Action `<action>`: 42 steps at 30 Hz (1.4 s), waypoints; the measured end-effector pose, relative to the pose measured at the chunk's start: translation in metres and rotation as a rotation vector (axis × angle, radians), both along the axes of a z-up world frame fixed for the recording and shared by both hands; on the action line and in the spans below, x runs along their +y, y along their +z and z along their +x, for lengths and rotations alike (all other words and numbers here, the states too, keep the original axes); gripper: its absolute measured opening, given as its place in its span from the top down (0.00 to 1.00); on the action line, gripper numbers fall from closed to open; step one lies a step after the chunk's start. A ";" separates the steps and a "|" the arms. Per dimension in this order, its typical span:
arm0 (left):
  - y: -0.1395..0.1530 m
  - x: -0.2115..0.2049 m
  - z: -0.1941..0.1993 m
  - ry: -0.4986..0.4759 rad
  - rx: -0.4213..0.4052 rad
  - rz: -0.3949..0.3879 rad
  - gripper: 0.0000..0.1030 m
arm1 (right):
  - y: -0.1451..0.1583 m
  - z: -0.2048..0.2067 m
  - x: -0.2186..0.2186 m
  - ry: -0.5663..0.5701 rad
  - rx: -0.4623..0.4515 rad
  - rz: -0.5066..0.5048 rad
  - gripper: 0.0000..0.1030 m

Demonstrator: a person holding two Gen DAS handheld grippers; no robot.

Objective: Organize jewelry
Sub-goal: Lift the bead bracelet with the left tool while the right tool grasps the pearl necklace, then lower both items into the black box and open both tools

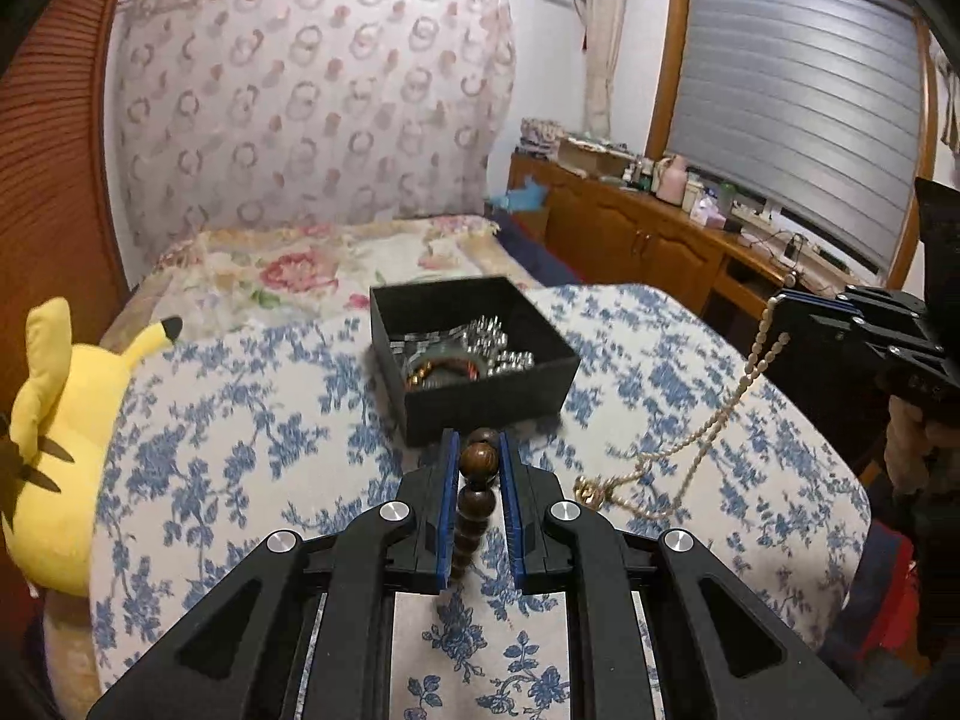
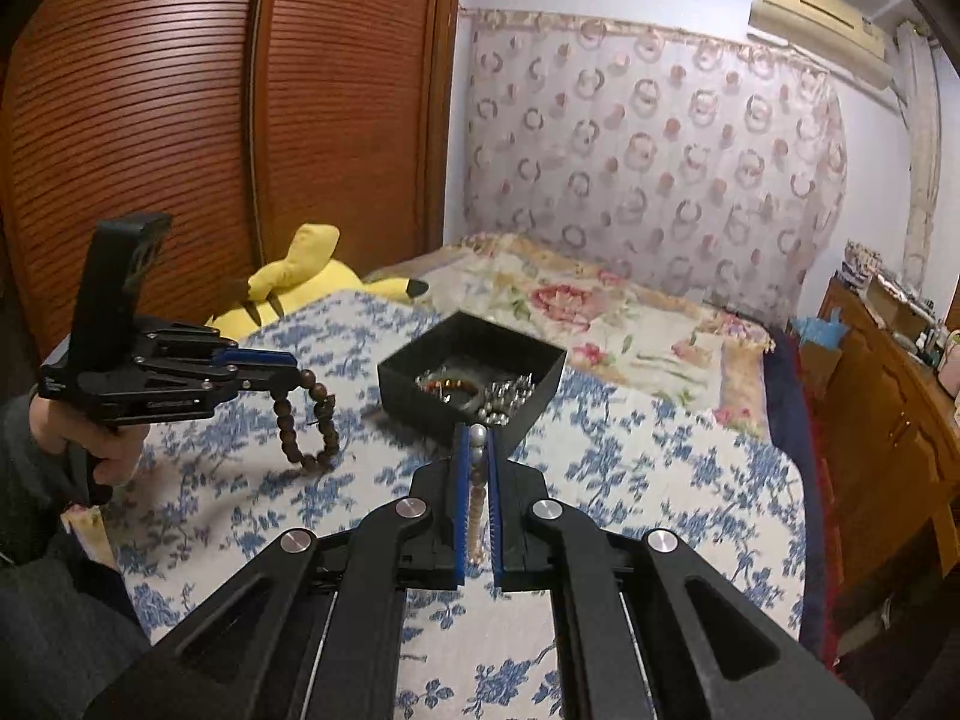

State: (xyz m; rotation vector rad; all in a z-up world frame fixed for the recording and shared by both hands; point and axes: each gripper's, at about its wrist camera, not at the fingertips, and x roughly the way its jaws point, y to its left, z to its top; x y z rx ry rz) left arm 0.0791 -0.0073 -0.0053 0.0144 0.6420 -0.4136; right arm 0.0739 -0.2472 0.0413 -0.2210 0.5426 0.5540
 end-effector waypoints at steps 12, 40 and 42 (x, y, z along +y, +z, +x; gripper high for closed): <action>0.025 -0.007 0.004 0.002 -0.060 0.017 0.88 | 0.040 0.006 0.007 -0.002 -0.091 0.018 0.94; 0.041 -0.008 0.080 0.068 -0.061 0.054 0.88 | 0.060 0.114 0.070 -0.036 -0.093 -0.063 0.94; 0.042 -0.010 0.082 0.069 -0.062 0.059 0.88 | 0.047 0.118 0.072 -0.035 -0.062 -0.070 0.94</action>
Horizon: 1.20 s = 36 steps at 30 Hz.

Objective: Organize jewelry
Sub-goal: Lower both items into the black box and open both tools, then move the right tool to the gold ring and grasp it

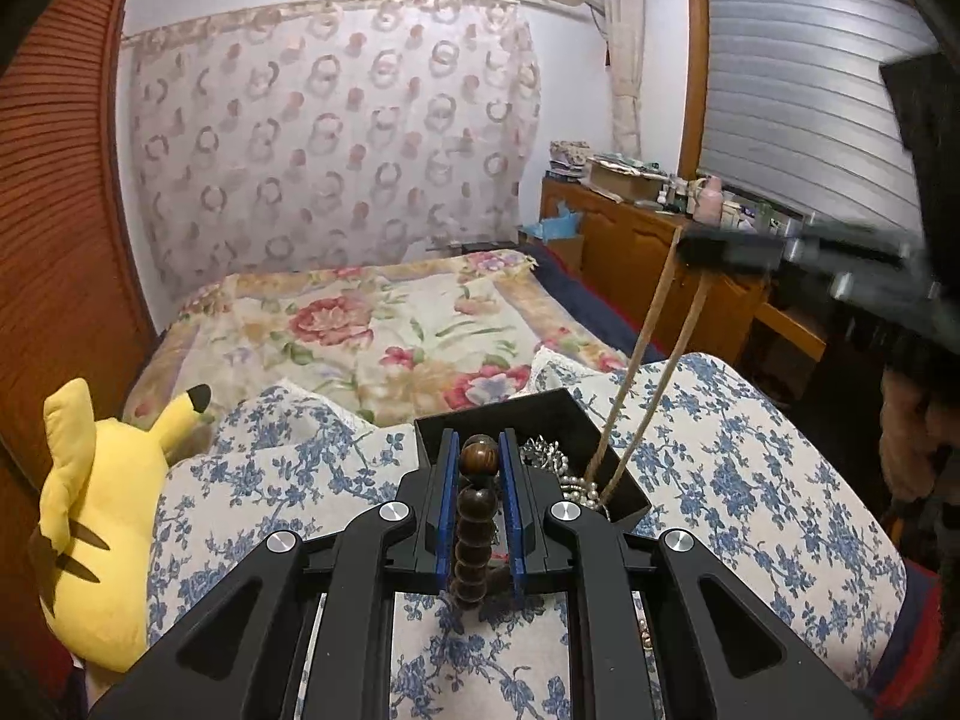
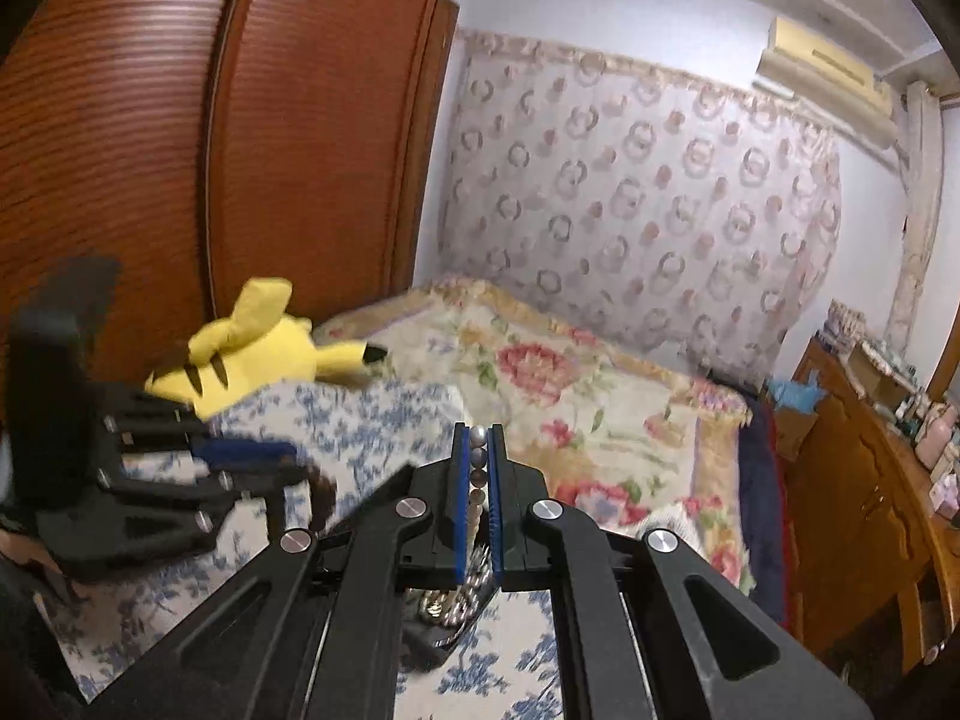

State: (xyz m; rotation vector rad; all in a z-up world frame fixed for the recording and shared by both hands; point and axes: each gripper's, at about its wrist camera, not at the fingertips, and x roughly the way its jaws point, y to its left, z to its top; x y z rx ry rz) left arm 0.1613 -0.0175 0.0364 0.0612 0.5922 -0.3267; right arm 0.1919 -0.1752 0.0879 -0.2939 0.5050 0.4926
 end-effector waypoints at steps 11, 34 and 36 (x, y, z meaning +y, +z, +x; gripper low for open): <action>0.001 -0.010 0.016 -0.005 0.012 0.014 0.88 | -0.044 0.008 0.005 0.005 0.117 0.004 0.94; -0.020 -0.021 0.032 0.018 0.045 0.052 0.49 | -0.074 -0.010 -0.036 -0.021 0.185 0.066 0.69; -0.023 -0.021 0.026 0.015 0.042 0.059 0.36 | -0.080 -0.017 -0.040 -0.016 0.195 0.078 0.69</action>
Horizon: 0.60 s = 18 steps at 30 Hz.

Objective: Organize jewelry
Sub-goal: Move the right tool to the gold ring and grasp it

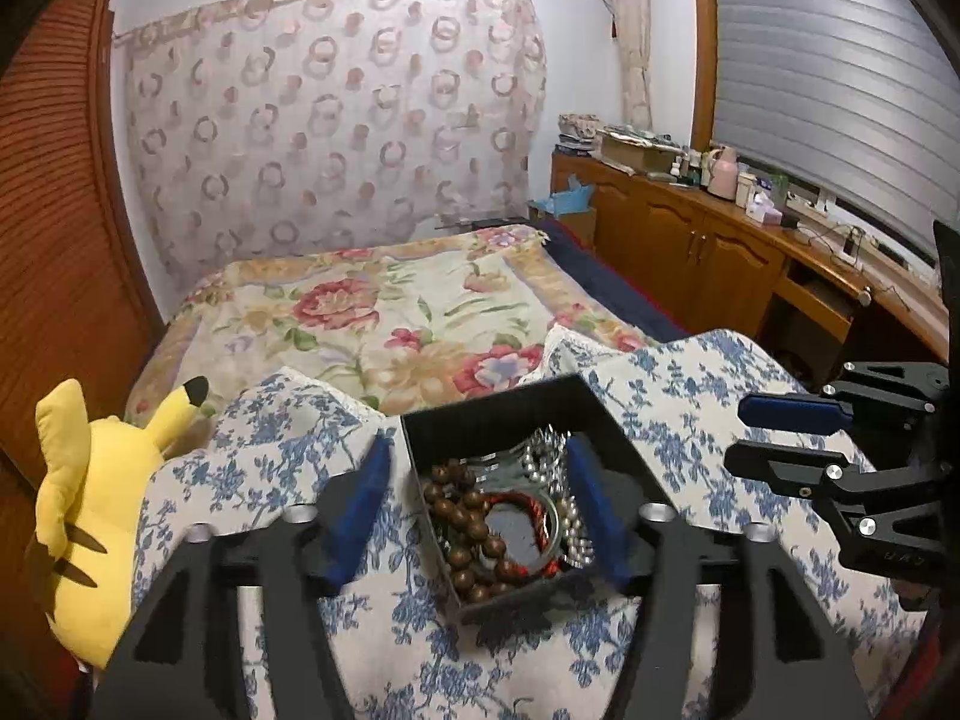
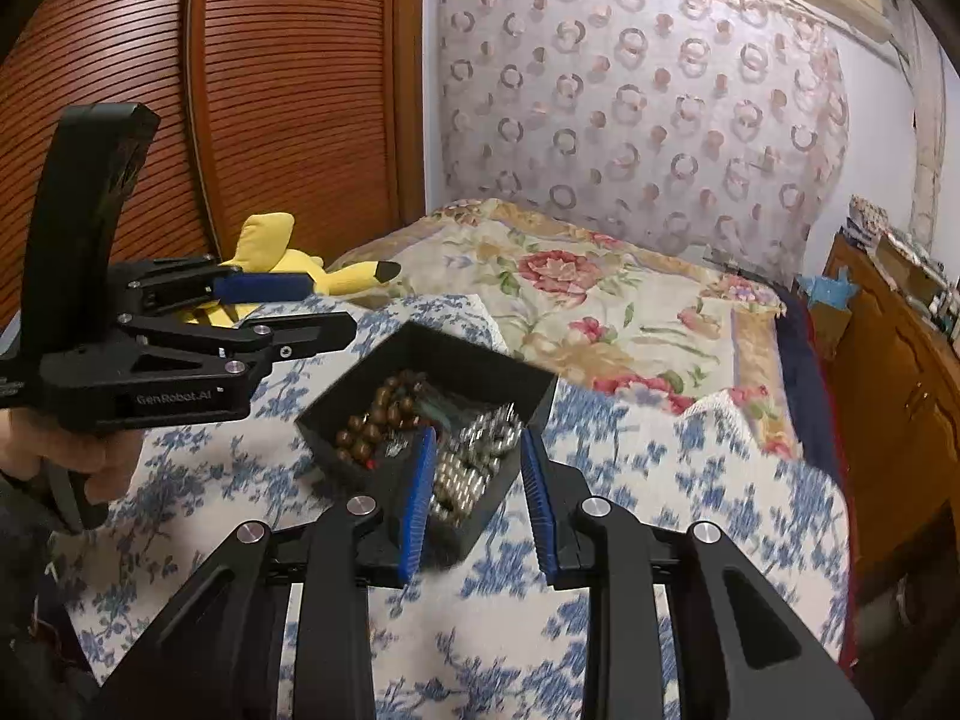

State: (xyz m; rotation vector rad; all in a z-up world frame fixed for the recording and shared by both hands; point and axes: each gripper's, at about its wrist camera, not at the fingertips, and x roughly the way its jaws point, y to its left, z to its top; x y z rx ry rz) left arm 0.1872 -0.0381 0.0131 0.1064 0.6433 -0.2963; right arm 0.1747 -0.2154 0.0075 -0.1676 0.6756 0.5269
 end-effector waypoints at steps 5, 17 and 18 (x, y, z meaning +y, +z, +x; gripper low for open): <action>-0.012 0.002 -0.020 -0.004 -0.007 0.024 0.20 | -0.024 -0.019 -0.004 0.010 0.032 -0.002 0.69; -0.047 0.020 -0.060 -0.007 0.048 0.008 0.14 | -0.078 -0.051 0.021 0.088 0.127 -0.058 0.56; -0.050 0.021 -0.062 -0.007 0.053 0.007 0.14 | -0.081 -0.052 0.024 0.097 0.137 -0.066 0.56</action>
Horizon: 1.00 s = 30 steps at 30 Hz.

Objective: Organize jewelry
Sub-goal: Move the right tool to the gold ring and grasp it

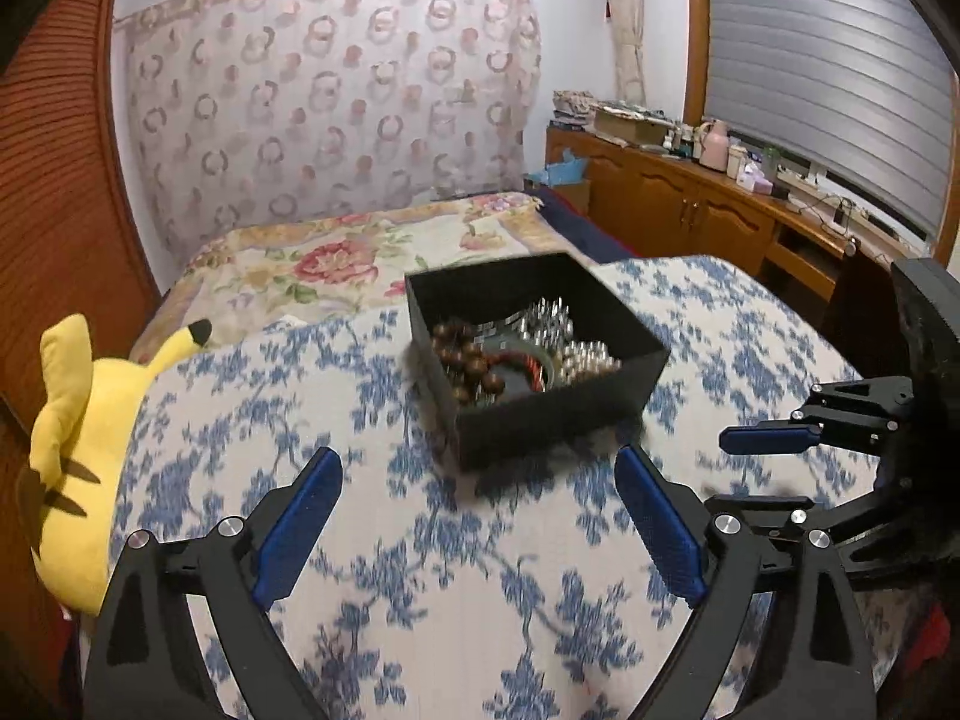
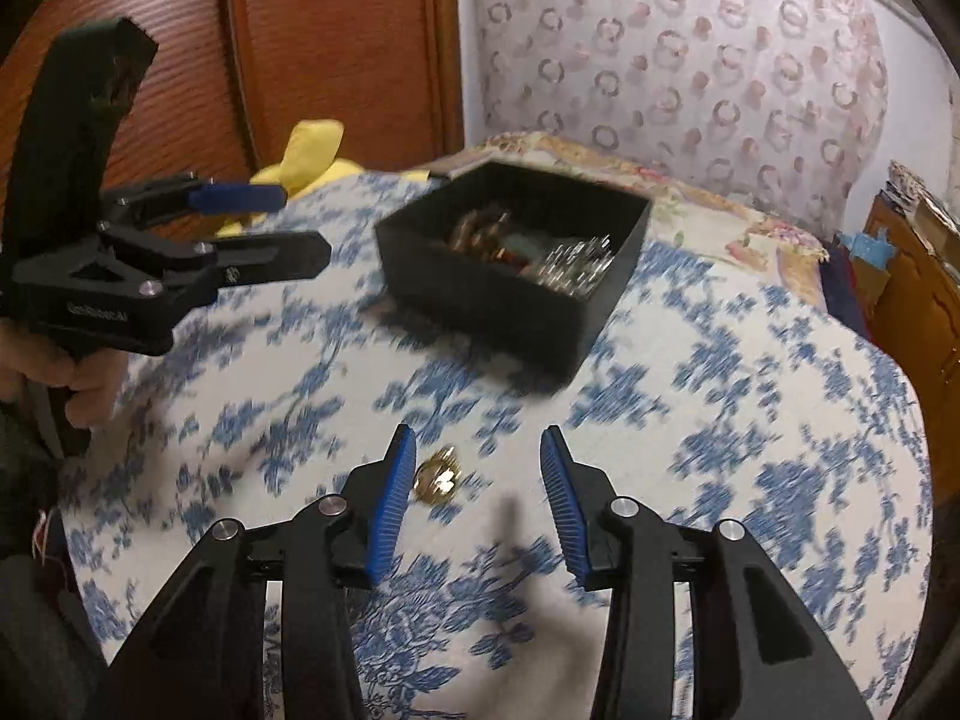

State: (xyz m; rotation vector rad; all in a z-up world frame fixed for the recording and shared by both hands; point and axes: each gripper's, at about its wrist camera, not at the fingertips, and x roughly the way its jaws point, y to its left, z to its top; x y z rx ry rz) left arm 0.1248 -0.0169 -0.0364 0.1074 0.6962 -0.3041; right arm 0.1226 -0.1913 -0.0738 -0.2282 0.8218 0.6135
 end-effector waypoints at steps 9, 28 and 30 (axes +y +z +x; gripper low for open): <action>-0.029 0.006 -0.011 -0.001 0.067 0.002 0.14 | -0.016 0.000 0.016 0.037 0.036 -0.069 0.56; -0.038 -0.010 -0.013 -0.037 0.096 0.020 0.14 | 0.012 -0.003 -0.003 0.025 -0.021 0.022 0.79; -0.038 -0.013 -0.012 -0.041 0.099 0.017 0.14 | 0.015 -0.003 -0.008 0.010 -0.037 0.018 0.79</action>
